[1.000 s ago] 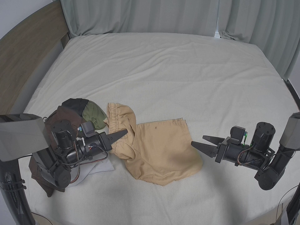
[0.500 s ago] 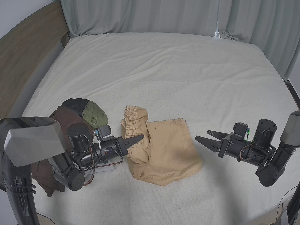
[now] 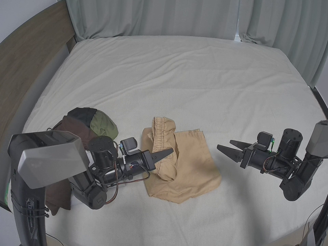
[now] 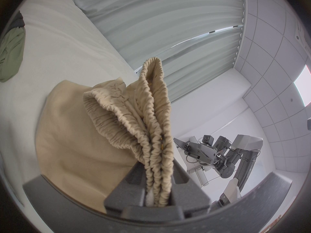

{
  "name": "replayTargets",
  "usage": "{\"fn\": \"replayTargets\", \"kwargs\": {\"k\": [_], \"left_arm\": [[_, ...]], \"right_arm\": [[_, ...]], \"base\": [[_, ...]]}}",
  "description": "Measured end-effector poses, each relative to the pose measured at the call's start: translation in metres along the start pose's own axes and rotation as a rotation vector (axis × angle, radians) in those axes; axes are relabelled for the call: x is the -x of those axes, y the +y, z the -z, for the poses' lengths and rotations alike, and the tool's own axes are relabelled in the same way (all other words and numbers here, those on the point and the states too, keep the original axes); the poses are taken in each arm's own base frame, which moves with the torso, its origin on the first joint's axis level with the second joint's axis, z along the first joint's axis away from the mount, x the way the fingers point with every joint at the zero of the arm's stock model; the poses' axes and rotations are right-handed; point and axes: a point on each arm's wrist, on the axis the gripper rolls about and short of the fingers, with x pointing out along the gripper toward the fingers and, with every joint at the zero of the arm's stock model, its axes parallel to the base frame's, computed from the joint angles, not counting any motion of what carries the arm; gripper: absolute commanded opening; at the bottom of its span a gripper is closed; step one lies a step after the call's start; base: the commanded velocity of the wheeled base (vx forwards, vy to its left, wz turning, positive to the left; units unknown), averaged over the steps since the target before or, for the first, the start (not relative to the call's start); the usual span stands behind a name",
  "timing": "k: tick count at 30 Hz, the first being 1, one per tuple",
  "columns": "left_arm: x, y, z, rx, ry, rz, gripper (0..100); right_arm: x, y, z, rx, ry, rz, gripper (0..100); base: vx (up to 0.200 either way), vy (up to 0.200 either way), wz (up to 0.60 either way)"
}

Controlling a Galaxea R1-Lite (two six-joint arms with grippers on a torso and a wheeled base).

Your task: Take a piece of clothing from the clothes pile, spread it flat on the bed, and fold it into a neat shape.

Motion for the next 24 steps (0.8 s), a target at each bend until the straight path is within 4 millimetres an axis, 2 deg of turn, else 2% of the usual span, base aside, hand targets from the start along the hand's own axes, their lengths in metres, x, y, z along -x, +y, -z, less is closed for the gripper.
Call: {"fn": "replayTargets", "kwargs": {"k": [14,24], "left_arm": [[-0.033,0.004,0.02,0.023,0.019,0.039,0],[-0.041,0.013,0.025,0.041,0.015,0.033,0]], "right_arm": [[0.002,-0.004,-0.001,0.002,-0.006,0.01,100],[0.001,-0.004,-0.002,0.004,-0.009,0.01,100]], "base": [[0.0,0.0,0.0],[0.0,0.0,0.0]]}}
